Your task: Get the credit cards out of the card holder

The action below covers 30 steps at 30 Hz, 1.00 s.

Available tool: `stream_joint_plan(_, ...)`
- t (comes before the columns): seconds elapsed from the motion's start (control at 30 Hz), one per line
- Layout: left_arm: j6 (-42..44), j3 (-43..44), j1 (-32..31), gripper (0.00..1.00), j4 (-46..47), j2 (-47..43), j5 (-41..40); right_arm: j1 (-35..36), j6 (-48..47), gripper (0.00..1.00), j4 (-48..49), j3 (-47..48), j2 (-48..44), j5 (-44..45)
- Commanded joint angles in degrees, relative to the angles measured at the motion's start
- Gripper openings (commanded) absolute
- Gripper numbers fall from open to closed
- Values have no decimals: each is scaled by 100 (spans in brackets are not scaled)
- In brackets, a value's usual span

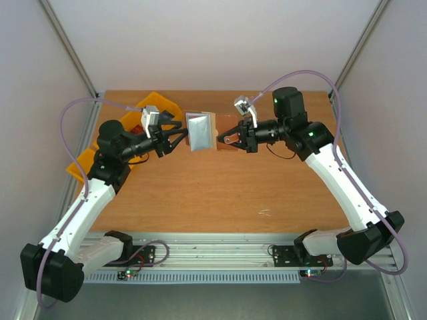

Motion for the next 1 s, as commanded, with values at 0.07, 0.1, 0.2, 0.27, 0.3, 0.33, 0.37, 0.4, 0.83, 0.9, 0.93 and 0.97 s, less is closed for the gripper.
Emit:
stream_joint_plan(0.07, 20, -71, 37, 49, 364, -126, 530, -26, -226, 1, -55, 310, -178, -422)
stream_joint_plan(0.1, 20, -64, 36, 49, 374, -119, 575, -26, -222, 1, -57, 322, -174, -434)
stream_joint_plan(0.2, 136, -30, -86, 49, 387, -89, 601, -26, -122, 1, 13, 334, -133, -486)
stream_joint_plan(0.27, 213, -19, -210, 47, 407, -46, 595, -26, -27, 1, 132, 318, -81, -593)
stream_joint_plan(0.3, 193, -19, -263, 46, 427, -36, 594, -26, 17, 1, 174, 316, -63, -640)
stream_joint_plan(0.33, 162, -19, -307, 46, 451, -22, 579, -26, 39, 1, 203, 316, -56, -654)
stream_joint_plan(0.37, 113, -17, -352, 45, 475, -16, 550, -19, 45, 1, 221, 309, -51, -655)
stream_joint_plan(0.4, 103, -18, -402, 46, 517, 1, 533, -10, 46, 1, 241, 301, -61, -649)
stream_joint_plan(0.83, 36, 91, -866, 51, 728, 45, 555, 88, 263, 1, 606, 52, 157, 69)
stream_joint_plan(0.9, 46, 111, -889, 44, 721, 76, 482, 142, 241, 1, 633, 36, 171, 82)
stream_joint_plan(0.93, 38, 125, -898, 38, 717, 96, 444, 163, 227, 1, 634, 28, 185, 76)
stream_joint_plan(0.97, 31, 137, -899, 34, 707, 112, 392, 173, 223, 1, 645, 8, 197, 55)
